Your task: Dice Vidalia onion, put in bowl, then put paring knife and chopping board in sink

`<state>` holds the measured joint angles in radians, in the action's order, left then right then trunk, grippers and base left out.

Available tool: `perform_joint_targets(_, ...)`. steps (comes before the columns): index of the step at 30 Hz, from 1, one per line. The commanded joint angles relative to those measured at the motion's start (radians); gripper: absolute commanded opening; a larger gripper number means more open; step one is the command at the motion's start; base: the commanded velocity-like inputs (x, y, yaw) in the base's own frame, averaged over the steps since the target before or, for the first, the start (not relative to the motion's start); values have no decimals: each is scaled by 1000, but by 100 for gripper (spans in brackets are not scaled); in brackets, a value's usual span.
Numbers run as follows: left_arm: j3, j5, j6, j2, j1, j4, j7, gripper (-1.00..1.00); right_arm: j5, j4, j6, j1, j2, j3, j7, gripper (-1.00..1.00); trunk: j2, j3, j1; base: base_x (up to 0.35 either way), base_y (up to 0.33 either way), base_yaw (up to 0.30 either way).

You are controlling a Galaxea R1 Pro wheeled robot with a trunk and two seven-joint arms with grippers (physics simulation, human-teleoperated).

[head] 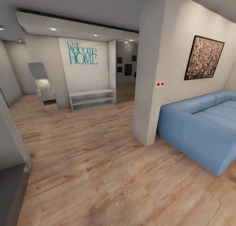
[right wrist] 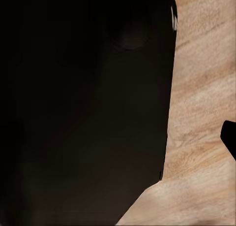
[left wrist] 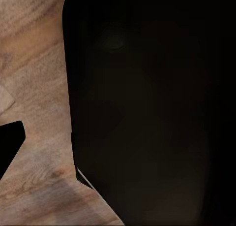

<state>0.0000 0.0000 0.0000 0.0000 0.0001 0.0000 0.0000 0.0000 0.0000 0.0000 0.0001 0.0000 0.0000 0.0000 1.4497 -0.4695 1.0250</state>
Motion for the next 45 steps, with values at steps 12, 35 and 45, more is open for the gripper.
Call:
perform_joint_targets(12,-2,-2,-2,-2,4,2,-1,100,-2,-31,1,-2,32,1,-2,100,0,0,0,0,0,0)
perform_joint_targets(35,-2,-2,-2,-2,4,2,-2,100,-2,-66,-15,-2,34,1,-2,100,0,0,0,0,0,0)
perform_joint_targets(45,-2,-2,-2,-2,4,2,-2,100,-2,-66,-173,-2,34,0,-2,100,0,0,0,0,0,0)
